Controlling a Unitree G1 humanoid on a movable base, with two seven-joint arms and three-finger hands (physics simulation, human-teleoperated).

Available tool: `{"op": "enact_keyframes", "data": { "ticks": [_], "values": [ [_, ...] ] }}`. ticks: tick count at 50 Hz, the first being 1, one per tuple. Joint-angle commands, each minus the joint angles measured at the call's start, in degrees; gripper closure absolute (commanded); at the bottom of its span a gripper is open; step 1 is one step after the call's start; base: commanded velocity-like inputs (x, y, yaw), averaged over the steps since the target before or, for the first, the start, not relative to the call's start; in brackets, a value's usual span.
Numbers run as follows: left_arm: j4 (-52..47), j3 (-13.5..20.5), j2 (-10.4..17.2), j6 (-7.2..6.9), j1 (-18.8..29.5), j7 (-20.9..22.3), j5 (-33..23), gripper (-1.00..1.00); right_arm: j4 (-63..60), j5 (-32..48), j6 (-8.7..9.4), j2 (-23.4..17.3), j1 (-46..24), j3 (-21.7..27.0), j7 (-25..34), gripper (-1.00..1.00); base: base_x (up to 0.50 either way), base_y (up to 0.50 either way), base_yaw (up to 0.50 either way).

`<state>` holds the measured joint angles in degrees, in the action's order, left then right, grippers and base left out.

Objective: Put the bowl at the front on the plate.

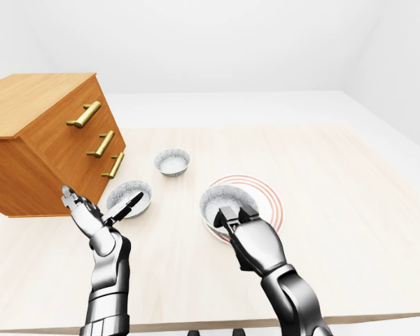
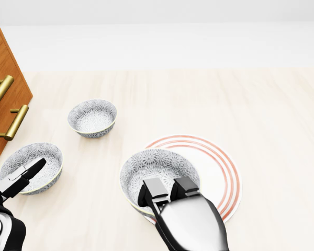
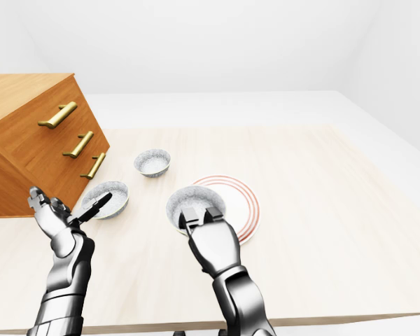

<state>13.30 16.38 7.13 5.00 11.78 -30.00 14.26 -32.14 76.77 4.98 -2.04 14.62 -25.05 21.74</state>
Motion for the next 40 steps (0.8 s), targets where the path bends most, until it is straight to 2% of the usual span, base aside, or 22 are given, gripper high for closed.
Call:
{"op": "enact_keyframes", "data": {
  "ticks": [1, 18, 28, 34, 40],
  "values": [
    [0.14, -0.02, 0.01, 0.00, -0.01, 0.00, 0.02, -1.00, -0.62, -3.77, 0.02, -1.20, 0.90, -1.48, -6.76, 1.00, 0.00, 0.00, 0.00],
    [0.14, -0.01, 0.01, 0.00, -0.01, 0.00, 0.01, -1.00, -0.63, -3.84, 0.02, -1.32, 0.85, -1.58, -6.81, 1.00, 0.00, 0.00, 0.00],
    [-2.20, 0.02, -0.37, 0.00, -0.98, 0.00, -0.13, -1.00, -0.87, -4.77, 0.02, -1.33, 1.19, 3.40, -7.25, 1.00, 0.00, 0.00, 0.00],
    [-3.92, 0.20, -0.56, 0.00, -1.57, 0.00, -0.03, -1.00, -3.36, -2.12, 0.02, -0.74, 0.64, 7.59, -4.82, 1.00, 0.00, 0.00, 0.00],
    [-6.01, 0.40, -0.73, 0.00, -2.18, 0.00, -0.09, -1.00, -1.16, -0.97, 0.02, 0.08, -0.44, 8.93, -4.89, 1.00, 0.00, 0.00, 0.00]
  ]
}}
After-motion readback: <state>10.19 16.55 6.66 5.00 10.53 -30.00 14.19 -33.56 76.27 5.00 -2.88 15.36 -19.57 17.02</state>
